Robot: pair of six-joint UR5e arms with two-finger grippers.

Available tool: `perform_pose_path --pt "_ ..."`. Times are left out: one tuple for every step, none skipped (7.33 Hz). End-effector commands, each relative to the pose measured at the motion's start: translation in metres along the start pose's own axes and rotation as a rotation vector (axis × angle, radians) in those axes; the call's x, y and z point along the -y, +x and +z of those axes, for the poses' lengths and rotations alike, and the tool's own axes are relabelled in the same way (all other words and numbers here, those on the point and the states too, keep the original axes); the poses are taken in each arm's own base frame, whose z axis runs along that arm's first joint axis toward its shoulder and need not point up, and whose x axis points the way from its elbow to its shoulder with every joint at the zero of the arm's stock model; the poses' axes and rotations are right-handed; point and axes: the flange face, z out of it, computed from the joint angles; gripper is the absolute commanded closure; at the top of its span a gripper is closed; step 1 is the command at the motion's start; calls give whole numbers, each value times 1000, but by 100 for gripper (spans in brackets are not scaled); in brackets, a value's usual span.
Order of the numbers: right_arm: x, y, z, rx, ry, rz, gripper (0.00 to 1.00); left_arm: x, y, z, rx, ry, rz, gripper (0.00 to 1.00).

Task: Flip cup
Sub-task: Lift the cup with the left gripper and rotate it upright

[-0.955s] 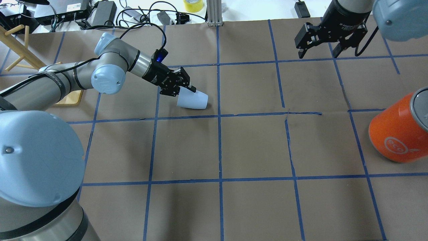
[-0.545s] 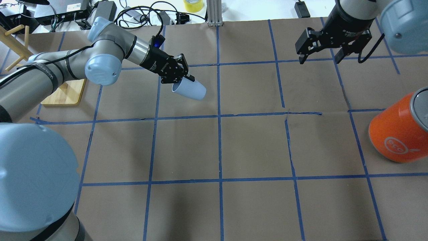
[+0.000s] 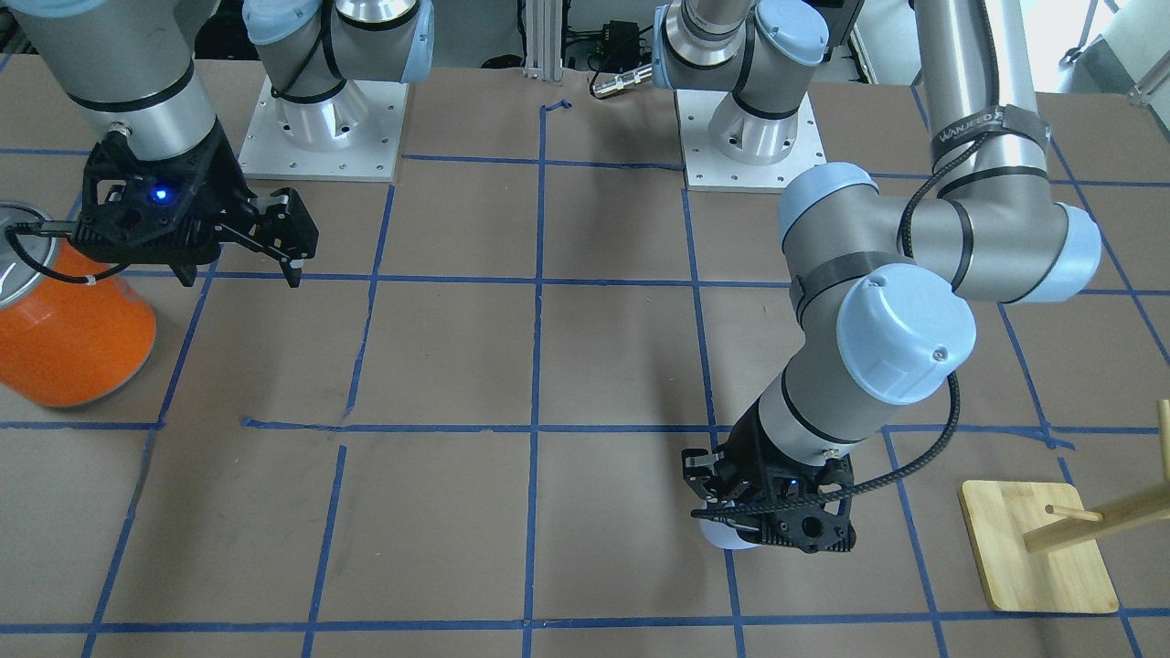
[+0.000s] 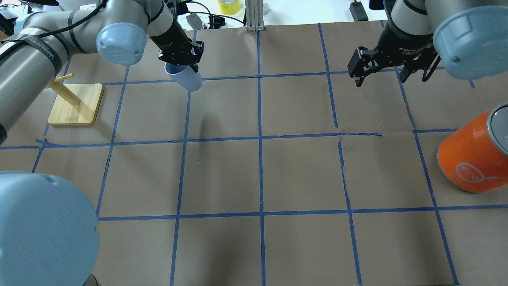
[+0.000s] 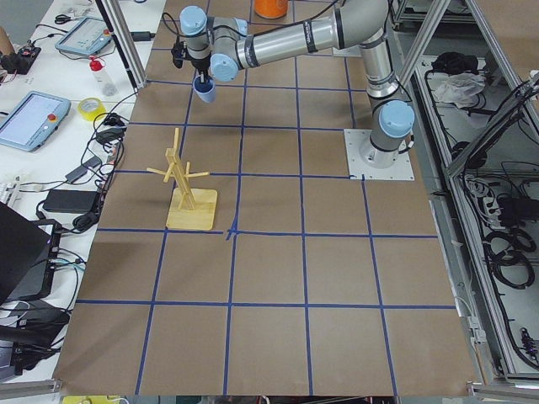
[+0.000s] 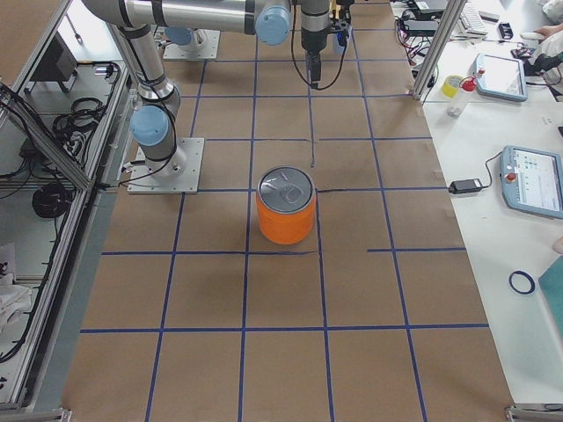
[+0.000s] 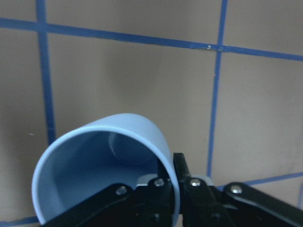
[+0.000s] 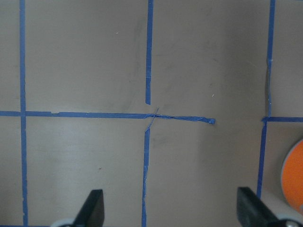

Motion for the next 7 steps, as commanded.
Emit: perform_pose_path --pt "2 -1 -6 9 17 0 0 11 -17 11 237 22 257 100" --pt "4 -2 0 20 4 1 0 17 -24 35 256 11 267 100" --pt "4 -2 -2 16 7 2 0 19 -35 52 242 -12 250 100" --pt "2 -1 -4 6 9 2 0 17 -54 59 192 -24 220 100" --pt "-2 -1 -9 3 6 2 0 5 -84 66 181 -48 181 100" --pt "-13 0 -12 4 -38 2 0 -7 -91 87 177 -74 168 100" --pt "-14 0 -14 2 -39 2 0 -13 -91 95 180 -56 163 100"
